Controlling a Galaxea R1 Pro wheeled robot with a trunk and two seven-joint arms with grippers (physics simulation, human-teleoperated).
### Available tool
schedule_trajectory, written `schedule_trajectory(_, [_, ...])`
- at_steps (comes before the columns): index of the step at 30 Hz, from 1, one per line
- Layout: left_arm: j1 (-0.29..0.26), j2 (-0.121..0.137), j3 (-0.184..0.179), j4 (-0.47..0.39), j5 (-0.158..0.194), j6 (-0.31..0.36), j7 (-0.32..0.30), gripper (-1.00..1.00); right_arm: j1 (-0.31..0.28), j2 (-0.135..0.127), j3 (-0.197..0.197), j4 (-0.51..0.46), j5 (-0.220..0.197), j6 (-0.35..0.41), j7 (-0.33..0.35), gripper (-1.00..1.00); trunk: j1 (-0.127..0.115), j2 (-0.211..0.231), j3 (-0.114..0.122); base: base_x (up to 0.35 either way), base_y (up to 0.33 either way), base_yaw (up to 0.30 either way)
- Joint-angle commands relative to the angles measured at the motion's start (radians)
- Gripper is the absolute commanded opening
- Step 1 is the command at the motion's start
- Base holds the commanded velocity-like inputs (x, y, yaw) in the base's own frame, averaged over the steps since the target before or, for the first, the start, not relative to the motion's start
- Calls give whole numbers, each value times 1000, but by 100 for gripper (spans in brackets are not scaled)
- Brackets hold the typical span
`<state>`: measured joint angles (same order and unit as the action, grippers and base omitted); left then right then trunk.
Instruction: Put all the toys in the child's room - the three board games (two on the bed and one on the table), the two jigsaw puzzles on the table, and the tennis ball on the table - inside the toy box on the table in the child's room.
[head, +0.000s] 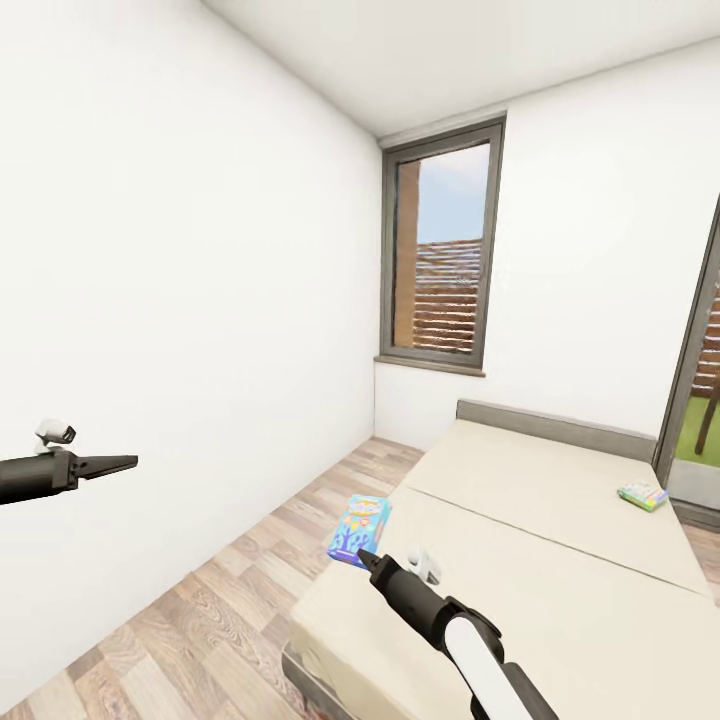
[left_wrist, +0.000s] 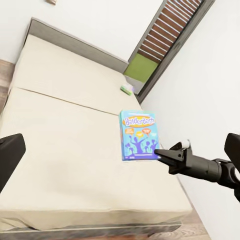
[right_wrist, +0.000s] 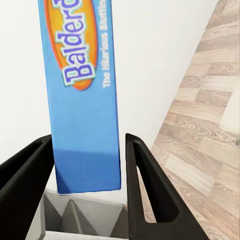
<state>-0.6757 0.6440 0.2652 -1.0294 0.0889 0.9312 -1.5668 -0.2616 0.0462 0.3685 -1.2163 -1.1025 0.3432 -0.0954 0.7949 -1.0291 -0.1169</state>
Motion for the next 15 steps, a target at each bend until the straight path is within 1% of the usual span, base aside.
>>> schedule_trajectory(1, [-1, 0, 0, 0, -1, 11, -4, 100, -1, -1, 2, -2, -10, -15, -8, -100, -4, 6, 2, 0, 0, 0])
schedule_trajectory(3, [-1, 0, 0, 0, -5, 11, -4, 100, -1, -2, 5, -2, -11, -43, -8, -100, -11, 20, 8, 0, 0, 0])
schedule_trajectory(6, [-1, 0, 0, 0, -7, 11, -4, 100, -1, -2, 9, -1, -11, -57, -8, -100, -23, 41, 17, 0, 0, 0])
schedule_trajectory(12, [-1, 0, 0, 0, -8, 11, -4, 100, -1, -1, 11, 6, -11, -67, -8, -100, -46, 83, 36, 0, 0, 0])
schedule_trajectory(14, [-1, 0, 0, 0, -8, 11, -4, 100, -1, 4, 12, 6, -10, -68, -9, -100, -54, 97, 42, 0, 0, 0])
schedule_trajectory(15, [-1, 0, 0, 0, -8, 11, -4, 100, -1, 7, 13, 6, -10, -68, -9, -100, -54, 97, 42, 0, 0, 7])
